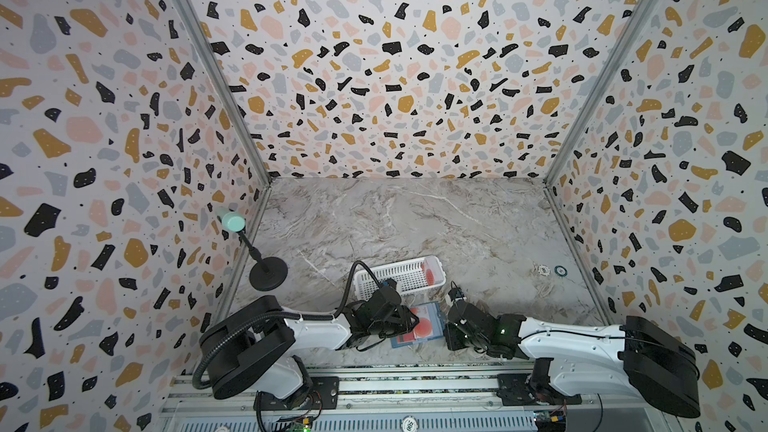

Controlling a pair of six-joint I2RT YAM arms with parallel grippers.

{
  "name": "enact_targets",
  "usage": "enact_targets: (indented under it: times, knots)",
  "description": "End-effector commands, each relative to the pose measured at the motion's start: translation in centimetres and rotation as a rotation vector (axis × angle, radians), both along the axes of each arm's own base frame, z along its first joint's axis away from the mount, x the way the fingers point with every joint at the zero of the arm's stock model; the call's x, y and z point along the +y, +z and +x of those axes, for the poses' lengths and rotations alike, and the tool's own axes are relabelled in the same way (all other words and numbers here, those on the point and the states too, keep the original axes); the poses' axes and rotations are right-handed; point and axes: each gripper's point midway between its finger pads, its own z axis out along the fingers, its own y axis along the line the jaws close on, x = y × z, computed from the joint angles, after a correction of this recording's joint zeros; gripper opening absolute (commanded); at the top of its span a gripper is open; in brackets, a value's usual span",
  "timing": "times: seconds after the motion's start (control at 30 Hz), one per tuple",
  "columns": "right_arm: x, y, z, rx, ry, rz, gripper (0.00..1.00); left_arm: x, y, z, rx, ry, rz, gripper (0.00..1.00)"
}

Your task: Put the credit cards into the card holder

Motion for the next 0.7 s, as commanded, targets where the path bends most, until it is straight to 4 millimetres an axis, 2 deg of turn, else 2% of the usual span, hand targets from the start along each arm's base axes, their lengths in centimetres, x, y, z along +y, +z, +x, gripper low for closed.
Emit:
enact_targets:
  times: [0.0, 0.67]
  knots:
    - [-1.1, -0.9, -0.5, 0.019, -0.004, -0.062, 0.11, -0.7, 0.0, -0.3, 0.018, -0.012, -0.008, 0.31]
    - [-1.0, -1.2, -0.5, 0.022, -0.003, -0.060, 0.11, -2.5, 1.0, -0.4, 0.012, -0.047, -0.060, 0.23]
